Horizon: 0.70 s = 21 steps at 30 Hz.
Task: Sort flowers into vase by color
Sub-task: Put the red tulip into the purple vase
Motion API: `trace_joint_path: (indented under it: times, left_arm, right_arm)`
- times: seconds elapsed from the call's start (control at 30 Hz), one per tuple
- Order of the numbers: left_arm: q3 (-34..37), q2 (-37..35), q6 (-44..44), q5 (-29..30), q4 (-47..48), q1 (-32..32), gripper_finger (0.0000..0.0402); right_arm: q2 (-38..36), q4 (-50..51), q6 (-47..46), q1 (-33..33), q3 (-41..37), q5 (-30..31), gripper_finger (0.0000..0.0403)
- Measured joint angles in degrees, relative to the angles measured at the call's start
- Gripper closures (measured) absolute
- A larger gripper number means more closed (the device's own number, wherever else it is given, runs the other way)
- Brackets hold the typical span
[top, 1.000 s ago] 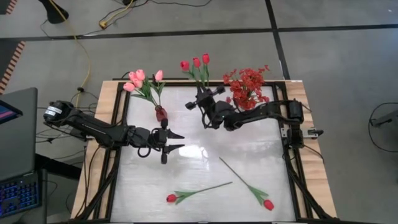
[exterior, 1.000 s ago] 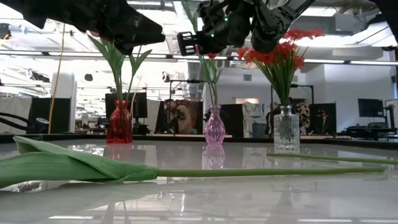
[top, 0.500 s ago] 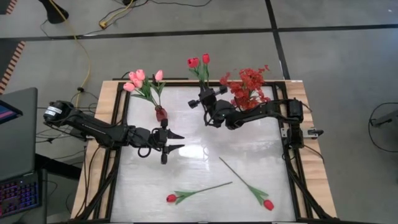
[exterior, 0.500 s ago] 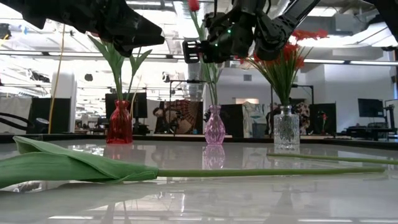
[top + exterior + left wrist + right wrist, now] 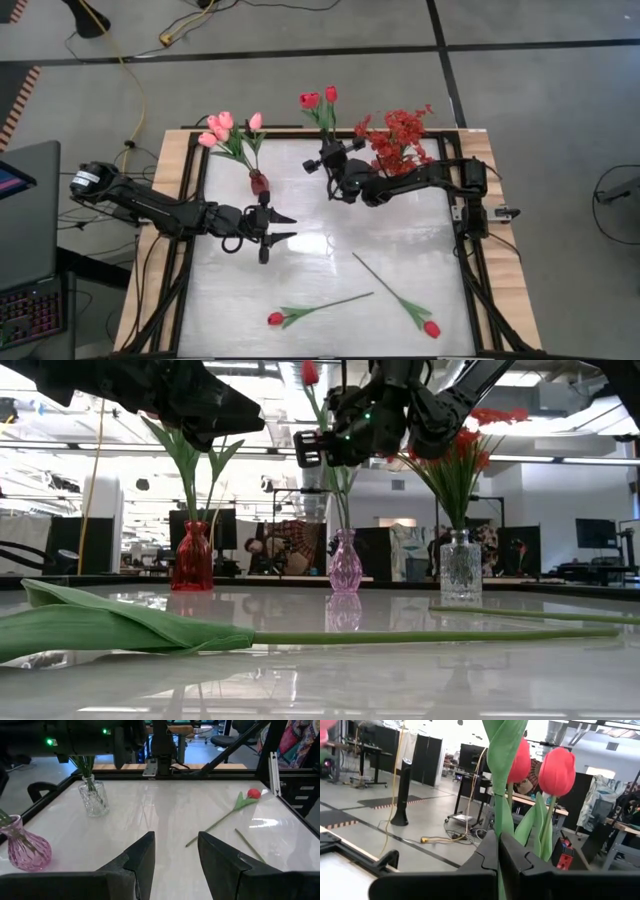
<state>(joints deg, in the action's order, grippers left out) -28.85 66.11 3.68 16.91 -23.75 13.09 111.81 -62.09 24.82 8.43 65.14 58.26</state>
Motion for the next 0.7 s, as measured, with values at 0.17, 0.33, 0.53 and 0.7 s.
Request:
trace_joint_path:
  times: [0.17, 0.33, 0.53, 0.7]
  left_arm:
    - [0.0, 0.0, 0.0, 0.0, 0.0, 0.0, 0.0264]
    - [0.0, 0.0, 0.0, 0.0, 0.1, 0.0, 0.0264]
    - [0.0, 0.0, 0.0, 0.0, 0.3, 0.0, 0.0264]
    - [0.0, 0.0, 0.0, 0.0, 0.3, 0.0, 0.0264]
  right_arm:
    - [0.0, 3.0, -3.0, 0.6, 0.0, -0.5, 0.0376]
    - [0.0, 5.4, -6.4, 1.3, 0.0, -1.2, 0.0376]
    - [0.0, 9.6, -8.9, 1.5, 0.0, -1.2, 0.0376]
    - [0.0, 12.1, -8.9, 1.5, 0.0, -1.3, 0.0376]
